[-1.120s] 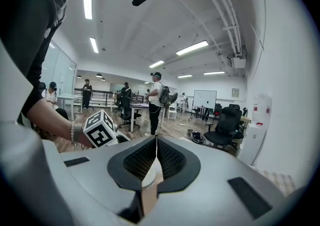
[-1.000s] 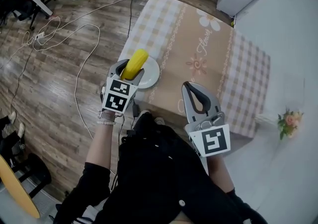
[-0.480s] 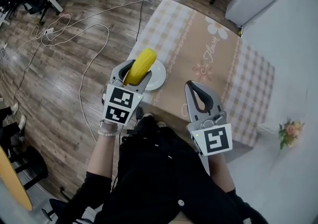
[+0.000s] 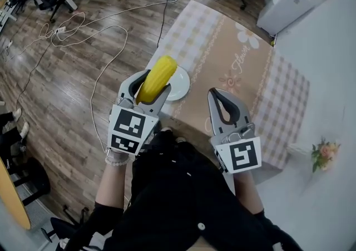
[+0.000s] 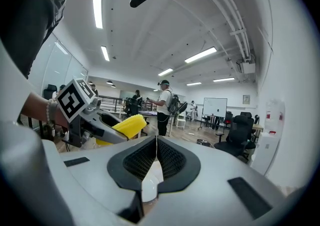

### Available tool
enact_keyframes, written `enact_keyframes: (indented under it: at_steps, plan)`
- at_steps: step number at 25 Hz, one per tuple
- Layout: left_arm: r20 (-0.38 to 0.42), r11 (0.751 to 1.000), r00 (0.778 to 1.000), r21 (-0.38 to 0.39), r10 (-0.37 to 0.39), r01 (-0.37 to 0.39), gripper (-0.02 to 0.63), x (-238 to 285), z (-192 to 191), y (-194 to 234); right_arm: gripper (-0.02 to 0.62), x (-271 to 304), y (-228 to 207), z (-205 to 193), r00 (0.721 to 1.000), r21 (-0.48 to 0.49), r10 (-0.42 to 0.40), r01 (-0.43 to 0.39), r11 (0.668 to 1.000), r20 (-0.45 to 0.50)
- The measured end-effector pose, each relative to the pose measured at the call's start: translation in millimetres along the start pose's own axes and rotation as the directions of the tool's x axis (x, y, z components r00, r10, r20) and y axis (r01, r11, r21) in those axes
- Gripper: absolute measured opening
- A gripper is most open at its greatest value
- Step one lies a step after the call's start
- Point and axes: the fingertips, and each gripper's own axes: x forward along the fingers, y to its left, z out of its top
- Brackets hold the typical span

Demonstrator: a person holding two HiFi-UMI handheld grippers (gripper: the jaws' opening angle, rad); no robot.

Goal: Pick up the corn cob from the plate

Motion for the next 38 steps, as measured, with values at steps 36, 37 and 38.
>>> enact_keyframes:
  at_steps: [36, 37, 38]
  plan:
    - [0.084, 0.997, 0.996, 0.075, 0.010, -0.016, 0.258, -46, 35, -19, 0.043, 6, 11, 20, 0.997, -0.042, 0.053, -0.051, 0.998, 0.049]
    - [0.083, 0.997, 0.997, 0.075, 0.008, -0.014, 0.258, -46, 36, -20, 0.043, 6, 11, 20, 0.997, -0.042, 0.054, -0.052, 0.998, 0.046]
    - [0.083, 0.997, 0.997, 0.075, 0.006, -0.012, 0.258, -45, 36, -20, 0.043, 6, 12, 20, 0.998, -0.043, 0.056, -0.054, 0.998, 0.040]
